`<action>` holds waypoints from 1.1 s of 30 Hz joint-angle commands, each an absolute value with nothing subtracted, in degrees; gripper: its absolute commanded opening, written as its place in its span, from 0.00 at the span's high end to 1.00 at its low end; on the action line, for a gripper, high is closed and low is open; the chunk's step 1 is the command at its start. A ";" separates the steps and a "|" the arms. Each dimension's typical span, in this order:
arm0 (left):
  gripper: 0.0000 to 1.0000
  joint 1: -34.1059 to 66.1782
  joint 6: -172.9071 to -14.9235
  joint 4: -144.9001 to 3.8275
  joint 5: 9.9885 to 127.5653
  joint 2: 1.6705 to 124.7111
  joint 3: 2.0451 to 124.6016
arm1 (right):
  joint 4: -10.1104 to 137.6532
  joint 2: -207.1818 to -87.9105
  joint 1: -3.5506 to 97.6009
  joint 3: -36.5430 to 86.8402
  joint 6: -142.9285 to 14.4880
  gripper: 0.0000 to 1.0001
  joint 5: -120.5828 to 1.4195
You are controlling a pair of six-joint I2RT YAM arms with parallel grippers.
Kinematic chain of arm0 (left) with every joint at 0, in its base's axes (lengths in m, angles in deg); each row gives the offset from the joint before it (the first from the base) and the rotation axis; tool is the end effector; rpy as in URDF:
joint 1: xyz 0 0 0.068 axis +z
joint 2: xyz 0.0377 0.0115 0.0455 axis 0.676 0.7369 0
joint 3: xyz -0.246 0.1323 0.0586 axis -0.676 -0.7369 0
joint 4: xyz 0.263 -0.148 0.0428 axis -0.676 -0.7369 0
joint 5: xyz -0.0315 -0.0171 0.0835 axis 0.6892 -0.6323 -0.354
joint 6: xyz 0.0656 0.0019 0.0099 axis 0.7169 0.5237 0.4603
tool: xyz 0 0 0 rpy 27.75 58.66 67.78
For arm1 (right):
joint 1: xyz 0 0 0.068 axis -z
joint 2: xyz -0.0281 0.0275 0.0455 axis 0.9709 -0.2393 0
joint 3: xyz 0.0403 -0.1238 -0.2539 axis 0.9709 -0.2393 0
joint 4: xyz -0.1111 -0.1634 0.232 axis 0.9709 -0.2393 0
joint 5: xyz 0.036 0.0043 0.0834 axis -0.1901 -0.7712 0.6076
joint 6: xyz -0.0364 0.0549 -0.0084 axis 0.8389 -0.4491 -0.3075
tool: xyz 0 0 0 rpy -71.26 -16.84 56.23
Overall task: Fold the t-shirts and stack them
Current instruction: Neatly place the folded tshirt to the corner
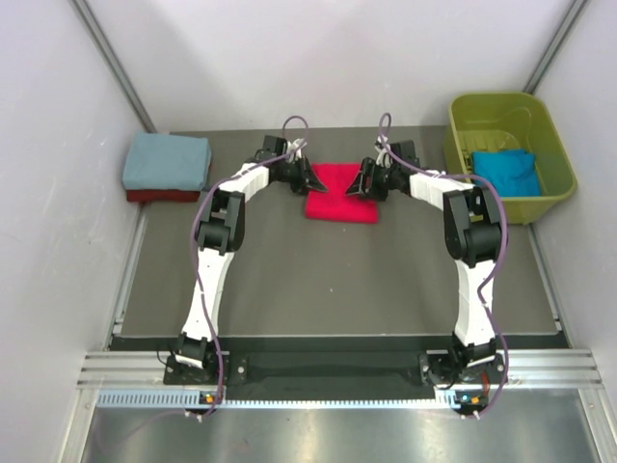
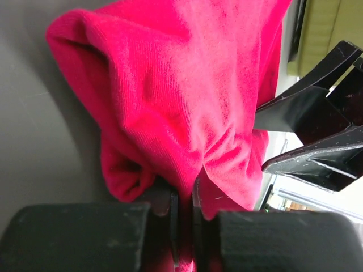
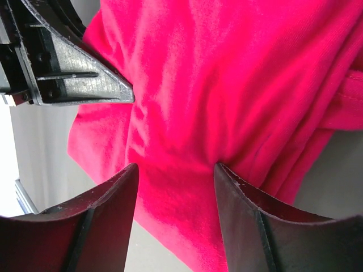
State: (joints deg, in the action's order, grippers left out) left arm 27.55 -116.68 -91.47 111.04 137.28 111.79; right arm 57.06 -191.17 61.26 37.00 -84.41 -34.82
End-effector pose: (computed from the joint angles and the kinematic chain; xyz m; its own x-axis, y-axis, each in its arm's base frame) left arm 0.5832 -0.1981 0.0868 -0.9657 -0.1130 -0.2337 0.1470 0.5040 -0.8511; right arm 0.5049 0.1633 0.1300 -0.8699 0.1653 -0.4647 -0.2146 0.7214 0.6585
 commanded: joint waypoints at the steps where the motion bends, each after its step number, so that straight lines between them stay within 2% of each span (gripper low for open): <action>1: 0.97 27.51 -112.14 -95.22 105.87 136.60 110.69 | 58.04 -190.49 60.24 38.55 -83.33 0.44 -34.35; 3: 1.00 28.03 -110.47 -96.89 104.12 134.75 109.99 | 57.52 -189.69 60.24 38.11 -82.98 0.44 -34.18; 13: 1.00 31.90 -96.50 -109.72 93.85 118.14 110.59 | 56.81 -177.48 63.49 31.97 -81.05 0.44 -36.02; 20: 1.00 36.03 -89.30 -115.61 85.67 108.65 111.56 | 55.58 -170.36 64.81 26.07 -78.76 0.38 -39.36; 33: 1.00 45.16 -79.26 -118.52 75.72 104.42 121.49 | 55.84 -166.05 64.90 21.68 -78.85 0.35 -39.89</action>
State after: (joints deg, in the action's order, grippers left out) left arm 43.38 -83.07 -118.48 77.71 108.77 118.00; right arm 54.43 -170.32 64.80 22.20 -79.89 -39.34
